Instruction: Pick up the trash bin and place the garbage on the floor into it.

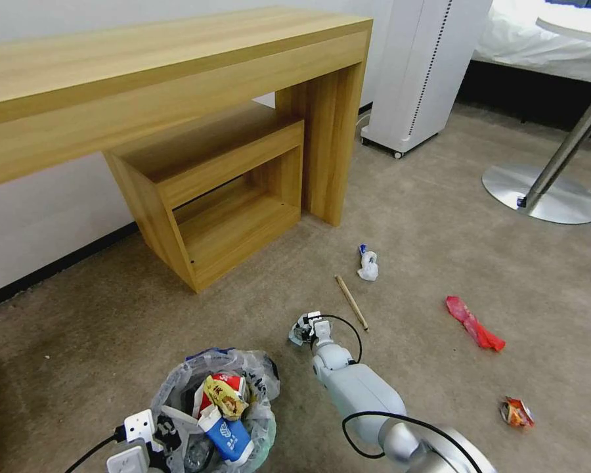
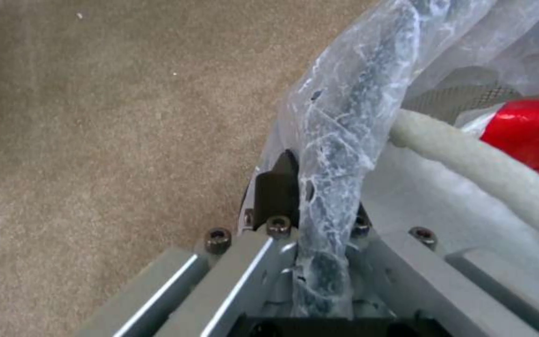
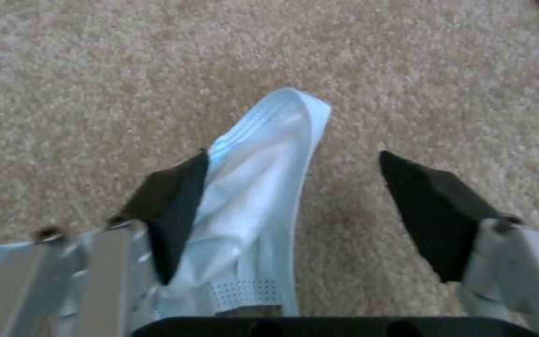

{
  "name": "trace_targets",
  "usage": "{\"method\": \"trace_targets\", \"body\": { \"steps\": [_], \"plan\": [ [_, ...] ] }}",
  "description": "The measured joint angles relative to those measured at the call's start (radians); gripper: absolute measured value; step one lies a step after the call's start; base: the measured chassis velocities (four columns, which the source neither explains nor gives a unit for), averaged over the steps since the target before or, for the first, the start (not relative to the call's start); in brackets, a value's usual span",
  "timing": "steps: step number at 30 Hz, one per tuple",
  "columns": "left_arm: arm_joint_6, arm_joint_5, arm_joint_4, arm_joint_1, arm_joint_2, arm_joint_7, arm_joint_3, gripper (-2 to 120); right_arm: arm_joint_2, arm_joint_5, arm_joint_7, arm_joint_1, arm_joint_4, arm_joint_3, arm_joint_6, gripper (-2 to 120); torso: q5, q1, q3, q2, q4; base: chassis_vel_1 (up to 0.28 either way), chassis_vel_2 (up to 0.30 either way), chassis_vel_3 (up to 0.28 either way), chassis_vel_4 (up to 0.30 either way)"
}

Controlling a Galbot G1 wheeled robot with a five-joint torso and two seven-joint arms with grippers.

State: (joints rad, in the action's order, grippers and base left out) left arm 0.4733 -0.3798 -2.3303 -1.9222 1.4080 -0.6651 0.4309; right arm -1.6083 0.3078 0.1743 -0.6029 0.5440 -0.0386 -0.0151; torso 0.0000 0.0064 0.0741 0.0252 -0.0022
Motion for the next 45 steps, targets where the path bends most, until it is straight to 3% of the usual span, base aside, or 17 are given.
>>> {"method": "trace_targets", "body": {
  "steps": [10, 14, 17, 22, 25, 26, 28, 30, 33, 35, 36, 37, 38, 41, 45],
  "plan": [
    [-0.008, 0.016, 0.002, -0.009, 0.007, 0.003, -0.007, 0, 0.0, 0.001, -0.019, -0.005, 0.002, -0.008, 0.014, 29, 0.0, 0.0, 0.0, 0.0, 0.0001, 0.0, 0.0, 0.0, 0.0],
    [-0.011, 0.019, 0.002, -0.01, 0.008, 0.004, -0.008, 0, 0.0, -0.002, -0.023, -0.01, 0.003, -0.011, 0.023, 19, 0.0, 0.0, 0.0, 0.0, 0.0, 0.0, 0.0, 0.0, 0.0],
    [-0.014, 0.021, 0.002, -0.012, 0.007, 0.005, -0.008, 0, 0.0, 0.0, -0.021, -0.017, 0.017, -0.019, 0.025, 3, 0.0, 0.0, 0.0, 0.0, 0.0, 0.0, 0.0, 0.0, 0.0],
    [-0.016, 0.023, 0.003, -0.012, 0.006, 0.005, -0.008, 0, 0.0, 0.016, -0.013, -0.024, 0.041, -0.03, 0.024, 0, 0.0, 0.0, 0.0, 0.0, 0.0, 0.0, 0.0, 0.0, 0.0],
    [-0.016, 0.014, 0.002, -0.01, -0.001, 0.007, -0.003, 0, 0.009, 0.124, 0.001, -0.056, 0.216, -0.105, 0.0, 0, 0.0004, 0.0, 0.0, 0.0, 0.0003, 0.0, 0.0, 0.0, 0.0],
    [-0.016, 0.014, 0.002, -0.01, -0.001, 0.007, -0.003, 0, 0.009, 0.124, 0.001, -0.056, 0.216, -0.105, 0.0, 0, 0.0004, 0.0, 0.0, 0.0, 0.0003, 0.0, 0.0, 0.0, 0.0],
    [-0.013, 0.0, -0.001, -0.01, -0.006, -0.001, 0.0, 0, 0.074, 0.201, -0.007, -0.072, 0.376, -0.155, 0.009, 0, 0.0005, 0.0, 0.0, 0.0, 0.0007, 0.0, 0.0, 0.0, 0.0],
    [-0.012, -0.005, -0.002, -0.01, -0.007, -0.004, 0.0, 0, 0.1, 0.221, -0.015, -0.075, 0.42, -0.166, 0.018, 0, -0.0002, 0.0, 0.0, 0.0, 0.0007, 0.0, 0.0, 0.0, 0.0],
    [0.001, -0.025, -0.008, -0.006, -0.015, -0.009, 0.003, 0, 0.255, 0.355, -0.128, -0.07, 0.73, -0.201, 0.109, 0, 0.0002, 0.0, 0.0, 0.0, -0.0007, 0.0, 0.0, 0.0, 0.0],
    [0.002, -0.027, -0.008, -0.006, -0.015, -0.01, 0.003, 0, 0.268, 0.376, -0.139, -0.068, 0.759, -0.202, 0.114, 0, 0.0, 0.0, 0.0, 0.0, -0.0006, 0.0, 0.0, 0.0, 0.0],
    [0.008, -0.043, -0.008, -0.003, -0.019, -0.017, 0.005, 0, 0.343, 0.486, -0.204, -0.059, 0.901, -0.22, 0.128, 0, 0.0005, 0.0, 0.0, 0.0, 0.0003, 0.0, 0.0, 0.0, 0.0],
    [0.01, -0.047, -0.008, -0.002, -0.021, -0.019, 0.006, 0, 0.389, 0.538, -0.241, -0.056, 0.967, -0.23, 0.131, 0, 0.0005, 0.0, 0.0, 0.0, 0.0004, 0.0, 0.0, 0.0, 0.0],
    [0.01, -0.047, -0.008, -0.002, -0.021, -0.019, 0.006, 0, 0.389, 0.538, -0.241, -0.056, 0.967, -0.23, 0.131, 0, 0.0005, 0.0, 0.0, 0.0, 0.0004, 0.0, 0.0, 0.0, 0.0],
    [0.016, -0.066, -0.009, 0.006, -0.027, -0.026, 0.013, 0, 0.567, 0.649, -0.312, -0.047, 1.18, -0.289, 0.127, 0, 0.0001, 0.0, 0.0, 0.0, -0.0003, 0.0, 0.0, 0.0, 0.0],
    [0.018, -0.071, -0.01, 0.009, -0.027, -0.03, 0.015, 0, 0.64, 0.692, -0.296, -0.038, 1.287, -0.338, 0.103, 0, 0.0004, 0.0, 0.0, 0.0, -0.0005, 0.0, 0.0, 0.0, 0.0]
  ]
}}
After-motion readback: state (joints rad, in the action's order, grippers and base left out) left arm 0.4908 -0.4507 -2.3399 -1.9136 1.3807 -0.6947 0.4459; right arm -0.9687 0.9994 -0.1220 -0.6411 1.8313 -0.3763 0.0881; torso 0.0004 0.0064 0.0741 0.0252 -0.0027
